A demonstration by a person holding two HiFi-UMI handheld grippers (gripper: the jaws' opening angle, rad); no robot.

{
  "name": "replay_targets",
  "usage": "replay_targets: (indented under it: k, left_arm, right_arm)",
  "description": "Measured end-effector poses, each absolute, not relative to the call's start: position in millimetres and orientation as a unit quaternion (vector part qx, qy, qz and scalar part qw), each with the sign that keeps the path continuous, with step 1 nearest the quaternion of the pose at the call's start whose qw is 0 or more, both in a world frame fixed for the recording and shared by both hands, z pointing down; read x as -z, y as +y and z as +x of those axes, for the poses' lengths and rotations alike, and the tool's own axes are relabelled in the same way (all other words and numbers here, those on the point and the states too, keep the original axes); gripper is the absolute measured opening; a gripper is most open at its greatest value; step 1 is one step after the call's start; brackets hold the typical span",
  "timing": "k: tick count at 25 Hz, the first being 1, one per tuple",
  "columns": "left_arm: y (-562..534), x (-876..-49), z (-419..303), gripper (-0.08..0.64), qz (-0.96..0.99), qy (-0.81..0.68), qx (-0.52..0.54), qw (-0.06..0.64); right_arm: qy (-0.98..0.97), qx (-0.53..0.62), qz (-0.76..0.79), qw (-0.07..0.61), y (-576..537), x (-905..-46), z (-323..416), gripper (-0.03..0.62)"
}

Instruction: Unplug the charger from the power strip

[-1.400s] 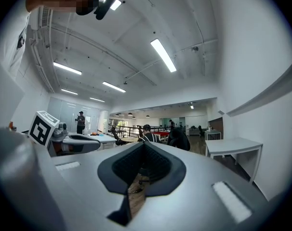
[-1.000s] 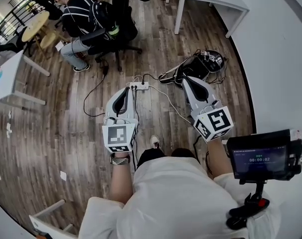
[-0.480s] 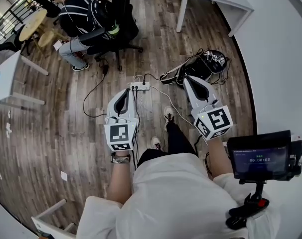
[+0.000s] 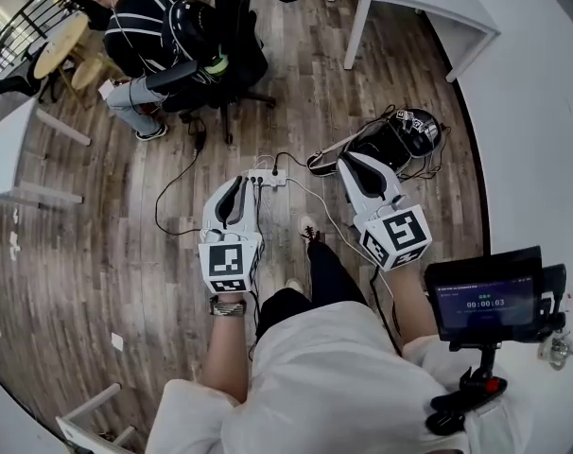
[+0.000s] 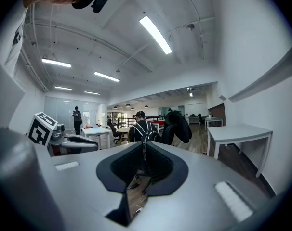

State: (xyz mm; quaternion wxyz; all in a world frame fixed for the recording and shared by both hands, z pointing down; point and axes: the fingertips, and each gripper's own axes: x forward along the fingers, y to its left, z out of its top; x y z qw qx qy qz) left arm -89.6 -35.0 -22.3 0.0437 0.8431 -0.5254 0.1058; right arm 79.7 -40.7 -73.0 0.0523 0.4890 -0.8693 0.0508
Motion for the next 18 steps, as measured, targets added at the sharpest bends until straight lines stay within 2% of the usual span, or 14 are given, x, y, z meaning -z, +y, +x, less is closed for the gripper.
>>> replay_targets:
  k: [7,18]
  left_arm:
    - [-104,-41,-86,0.029,0.841,-0.526,-0.121,0.027]
    - [-183,-207,-85,0.034,0.832,-0.534,-0.138,0.050]
  right_arm:
    - [-0.869,-0.061,0.488,0.064,-107,1,96,0.025]
    - [-0.862,-0.089,0.490,0.098,-182,-175,110,0.028]
